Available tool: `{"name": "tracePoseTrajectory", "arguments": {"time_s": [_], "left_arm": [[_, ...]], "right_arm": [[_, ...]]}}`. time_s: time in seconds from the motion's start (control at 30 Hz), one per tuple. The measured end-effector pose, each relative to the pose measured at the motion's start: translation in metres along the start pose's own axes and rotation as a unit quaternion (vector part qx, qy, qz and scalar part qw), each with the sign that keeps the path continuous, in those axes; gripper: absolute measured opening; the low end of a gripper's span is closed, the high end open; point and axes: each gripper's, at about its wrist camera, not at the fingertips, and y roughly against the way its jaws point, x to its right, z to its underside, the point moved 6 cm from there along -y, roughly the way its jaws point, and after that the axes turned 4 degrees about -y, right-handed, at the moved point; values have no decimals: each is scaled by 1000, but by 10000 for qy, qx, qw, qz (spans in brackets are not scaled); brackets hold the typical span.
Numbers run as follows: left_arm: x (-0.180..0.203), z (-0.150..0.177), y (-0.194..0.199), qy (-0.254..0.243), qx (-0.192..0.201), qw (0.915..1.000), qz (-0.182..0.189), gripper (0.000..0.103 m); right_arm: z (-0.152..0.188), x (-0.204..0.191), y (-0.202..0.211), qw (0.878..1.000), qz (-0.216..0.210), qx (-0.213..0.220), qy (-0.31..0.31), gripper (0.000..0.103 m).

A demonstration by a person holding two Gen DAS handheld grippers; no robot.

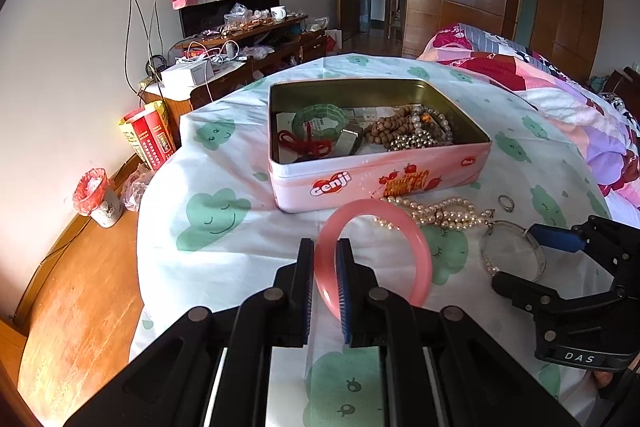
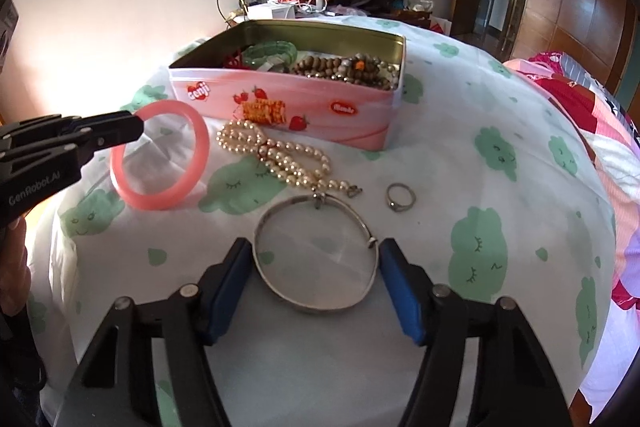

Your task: Organize jewelry

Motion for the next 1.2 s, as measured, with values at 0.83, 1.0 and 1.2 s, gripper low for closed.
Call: {"name": "tracePoseTrajectory", "arguments": {"time_s": [0.83, 1.0, 1.2], "left_arm": [[-32, -90, 20, -212, 779, 9950, -588, 10], [-35, -106, -1, -286, 690, 9947, -711, 10], [-38, -110, -23, -349, 543, 9940, -887, 10]], "right_arm": [[-72, 12, 38, 9840, 1005, 1232, 804, 68], [-92, 13, 27, 9800, 1132, 1345, 928, 68], [-108, 11, 10, 9773, 1228, 1350, 1077, 68]]}}
